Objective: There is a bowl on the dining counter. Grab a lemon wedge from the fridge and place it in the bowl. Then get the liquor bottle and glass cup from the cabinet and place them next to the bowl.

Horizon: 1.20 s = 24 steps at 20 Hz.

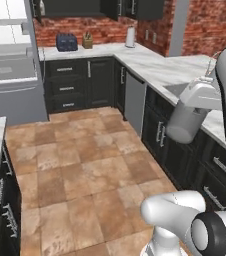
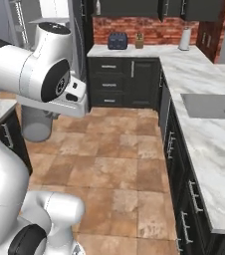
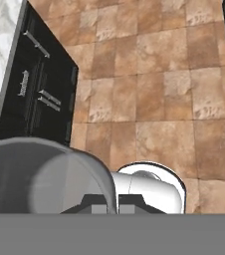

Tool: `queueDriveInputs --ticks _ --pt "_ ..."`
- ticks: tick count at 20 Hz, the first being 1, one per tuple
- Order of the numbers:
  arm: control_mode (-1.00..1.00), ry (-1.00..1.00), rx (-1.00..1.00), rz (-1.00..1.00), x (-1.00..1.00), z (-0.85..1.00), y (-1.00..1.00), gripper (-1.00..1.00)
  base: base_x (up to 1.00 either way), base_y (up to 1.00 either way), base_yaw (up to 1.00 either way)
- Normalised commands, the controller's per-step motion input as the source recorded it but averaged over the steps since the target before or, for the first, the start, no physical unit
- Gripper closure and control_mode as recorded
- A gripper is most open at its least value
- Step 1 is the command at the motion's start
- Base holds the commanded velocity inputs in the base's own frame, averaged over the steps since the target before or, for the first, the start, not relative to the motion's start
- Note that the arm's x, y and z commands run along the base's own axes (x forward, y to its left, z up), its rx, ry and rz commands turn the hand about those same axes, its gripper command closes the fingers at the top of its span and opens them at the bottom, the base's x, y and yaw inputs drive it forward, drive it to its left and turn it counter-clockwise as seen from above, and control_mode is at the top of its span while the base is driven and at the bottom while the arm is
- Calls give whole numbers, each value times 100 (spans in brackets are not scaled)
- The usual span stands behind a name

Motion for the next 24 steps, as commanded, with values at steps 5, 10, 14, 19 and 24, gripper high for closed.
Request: queueDriveInputs --ticks 5,10,14,19,24 --pt "100 0 0 0 0 0 0 100 -100 -41 -19" --pt "100 0 0 0 0 0 0 100 -100 -55 -15" --pt "100 0 0 0 0 0 0 100 -39 -98 -6" --pt "100 0 0 0 0 0 0 100 0 -100 -1" --pt "100 0 0 0 0 0 0 100 5 -100 0"
